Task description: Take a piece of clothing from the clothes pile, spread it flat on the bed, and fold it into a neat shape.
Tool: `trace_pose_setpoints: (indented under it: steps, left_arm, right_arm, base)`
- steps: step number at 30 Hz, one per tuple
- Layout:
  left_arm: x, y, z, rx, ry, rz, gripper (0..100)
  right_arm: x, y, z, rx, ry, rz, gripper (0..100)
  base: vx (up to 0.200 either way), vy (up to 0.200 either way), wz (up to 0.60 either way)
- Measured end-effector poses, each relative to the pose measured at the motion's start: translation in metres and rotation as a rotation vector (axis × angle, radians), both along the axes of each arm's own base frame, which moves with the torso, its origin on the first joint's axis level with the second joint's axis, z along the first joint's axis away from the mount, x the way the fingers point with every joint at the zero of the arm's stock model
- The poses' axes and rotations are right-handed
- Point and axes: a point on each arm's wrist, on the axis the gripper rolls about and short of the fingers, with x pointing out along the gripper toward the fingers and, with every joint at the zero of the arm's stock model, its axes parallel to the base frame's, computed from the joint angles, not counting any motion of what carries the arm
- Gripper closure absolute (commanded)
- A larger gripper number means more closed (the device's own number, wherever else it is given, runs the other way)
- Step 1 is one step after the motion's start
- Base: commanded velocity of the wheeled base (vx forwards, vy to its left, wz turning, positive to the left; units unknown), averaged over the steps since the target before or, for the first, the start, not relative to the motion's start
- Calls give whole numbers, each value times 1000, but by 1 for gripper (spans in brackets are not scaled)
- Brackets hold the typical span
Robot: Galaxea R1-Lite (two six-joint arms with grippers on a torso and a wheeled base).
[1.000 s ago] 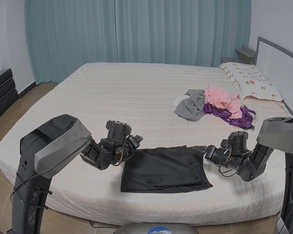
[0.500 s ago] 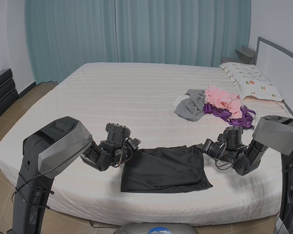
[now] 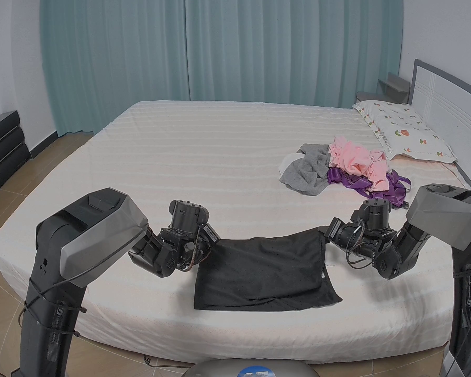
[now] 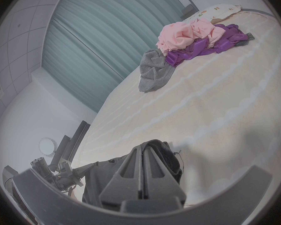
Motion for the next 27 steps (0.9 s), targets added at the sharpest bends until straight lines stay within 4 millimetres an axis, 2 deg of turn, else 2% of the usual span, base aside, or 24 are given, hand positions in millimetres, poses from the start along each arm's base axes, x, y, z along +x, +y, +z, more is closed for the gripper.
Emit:
trace_pose_setpoints:
  steps: [18,19,21,22,27]
  left_arm:
    - [-3,11,1,37,4,55,100]
    - [-4,11,0,38,7,55,100]
    - [-4,11,0,38,10,53,100]
    - [-5,10,-1,38,12,51,0]
    - [-6,8,-1,36,17,42,0]
  right_arm:
    - [22,6,-1,-15,25,-18,100]
    - [23,7,-3,-18,31,-20,0]
    - [25,10,-6,-20,40,-15,0]
    - [25,12,-7,-20,43,-11,0]
    - [20,14,-8,-19,51,1,0]
  base:
    - [0,0,0]
    - [0,0,0]
    - [0,0,0]
    - [0,0,0]
    - [0,0,0]
